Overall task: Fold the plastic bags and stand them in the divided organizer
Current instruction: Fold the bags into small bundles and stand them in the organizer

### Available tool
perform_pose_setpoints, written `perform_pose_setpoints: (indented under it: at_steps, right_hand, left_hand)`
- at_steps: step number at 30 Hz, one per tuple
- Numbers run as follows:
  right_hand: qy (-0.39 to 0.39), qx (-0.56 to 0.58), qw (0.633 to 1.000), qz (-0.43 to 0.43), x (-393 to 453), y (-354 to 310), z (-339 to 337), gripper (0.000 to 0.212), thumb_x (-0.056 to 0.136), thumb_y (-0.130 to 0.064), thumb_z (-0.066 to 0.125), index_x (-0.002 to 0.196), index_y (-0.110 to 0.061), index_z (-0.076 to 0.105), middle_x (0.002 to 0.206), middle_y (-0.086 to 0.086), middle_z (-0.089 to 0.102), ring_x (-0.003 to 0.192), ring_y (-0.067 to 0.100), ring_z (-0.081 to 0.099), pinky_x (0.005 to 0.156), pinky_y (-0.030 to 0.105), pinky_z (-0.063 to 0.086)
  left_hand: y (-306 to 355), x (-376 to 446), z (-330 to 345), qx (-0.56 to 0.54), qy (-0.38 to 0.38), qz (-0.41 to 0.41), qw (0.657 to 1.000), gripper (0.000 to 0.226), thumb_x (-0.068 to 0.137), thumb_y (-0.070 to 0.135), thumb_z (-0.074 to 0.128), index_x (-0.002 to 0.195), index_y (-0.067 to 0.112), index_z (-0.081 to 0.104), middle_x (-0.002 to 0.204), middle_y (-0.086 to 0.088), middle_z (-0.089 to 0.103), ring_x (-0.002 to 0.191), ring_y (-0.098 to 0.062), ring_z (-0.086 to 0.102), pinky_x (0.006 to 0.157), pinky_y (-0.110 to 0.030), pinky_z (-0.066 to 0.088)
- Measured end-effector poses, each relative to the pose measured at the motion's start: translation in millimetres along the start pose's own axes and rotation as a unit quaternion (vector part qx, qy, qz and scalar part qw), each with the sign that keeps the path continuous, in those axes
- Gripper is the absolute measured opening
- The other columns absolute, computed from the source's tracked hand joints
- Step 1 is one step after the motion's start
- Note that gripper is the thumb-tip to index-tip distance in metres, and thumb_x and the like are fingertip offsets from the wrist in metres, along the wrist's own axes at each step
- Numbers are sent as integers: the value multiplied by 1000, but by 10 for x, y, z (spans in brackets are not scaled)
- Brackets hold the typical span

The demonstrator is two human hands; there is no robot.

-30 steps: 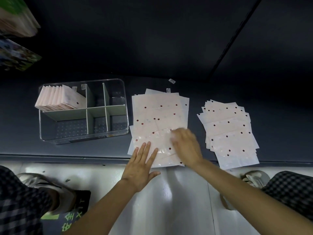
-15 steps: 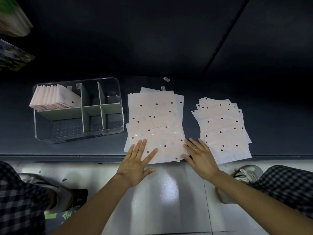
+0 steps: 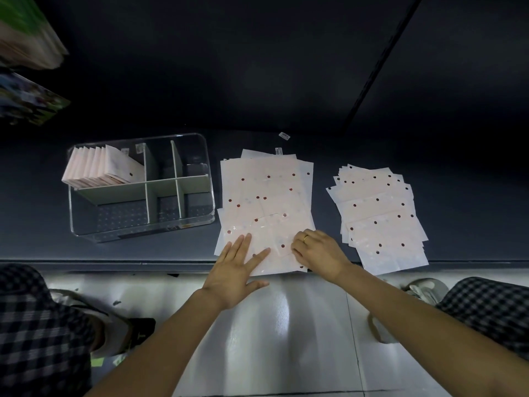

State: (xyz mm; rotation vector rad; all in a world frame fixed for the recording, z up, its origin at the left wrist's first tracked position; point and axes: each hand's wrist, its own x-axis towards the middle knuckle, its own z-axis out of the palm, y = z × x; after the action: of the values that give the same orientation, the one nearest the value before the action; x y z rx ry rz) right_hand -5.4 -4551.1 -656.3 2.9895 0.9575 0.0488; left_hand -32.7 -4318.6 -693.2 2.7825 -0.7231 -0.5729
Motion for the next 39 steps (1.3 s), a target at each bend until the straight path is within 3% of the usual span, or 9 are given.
perform_pose_setpoints:
  at_steps: [6,10,15,19,22,27,33,36,39]
  right_hand:
    - [-136,219,962,86,-73,83,-157,6,95,-19,46,98,-16,50,106,-2,64,95,20,58,81,33,47]
    - [-201,276,938,66,-97,178,-303,8,94,-13,44,92,-19,39,69,-5,55,64,18,45,63,34,41]
    - [-154,266,943,129,215,246,-343,9,96,-18,44,96,-14,52,69,-9,57,68,20,51,69,35,45]
    - [-160,263,930,198,474,347,-250,16,97,-21,46,103,-16,60,100,0,66,93,21,58,73,30,43]
    - [-186,250,926,213,581,415,-126,20,98,-19,42,108,-15,59,110,2,64,94,19,56,72,27,40]
    - [-206,235,923,225,614,418,33,22,99,-18,41,112,-15,59,120,2,61,108,23,55,84,31,44]
    - [-117,79,959,245,509,169,144,25,96,-15,40,116,-15,56,117,6,57,108,26,49,85,34,39]
    - [-7,125,969,214,435,-197,228,34,97,-17,41,129,-11,52,136,11,50,126,28,43,106,35,30]
    - [-51,178,976,111,420,-556,342,49,102,-27,34,147,-12,26,156,5,20,146,20,13,120,35,4]
  left_hand:
    - [-110,-19,-237,-181,123,-71,973,63,84,48,64,140,29,43,143,7,45,132,-14,37,107,-28,27]
    - [-176,-34,-357,-340,130,-153,919,30,80,28,74,110,27,68,105,3,70,79,-14,62,81,-30,51]
    - [-184,-23,-353,-435,145,-198,866,32,85,21,70,116,18,63,87,-11,71,83,-26,66,79,-36,53]
    - [-72,9,-317,-343,259,-219,876,55,88,21,65,138,18,42,121,-3,58,111,-22,51,92,-38,46]
    - [39,10,-274,-201,330,-97,917,47,89,19,63,133,11,49,132,-7,52,121,-25,45,102,-41,40]
    - [164,99,-50,-23,114,7,993,64,99,47,31,151,19,6,159,-1,-4,146,-21,-7,118,-33,-9]
    - [46,113,109,94,26,-9,995,74,94,62,12,143,23,-27,154,-7,-28,141,-26,-26,117,-39,-12]
    - [45,124,142,111,28,-8,993,76,93,64,13,143,24,-28,153,-11,-29,140,-29,-29,117,-41,-14]
    - [41,134,133,113,22,-14,993,74,93,65,13,149,24,-12,149,-15,-33,137,-34,-31,116,-43,-16]
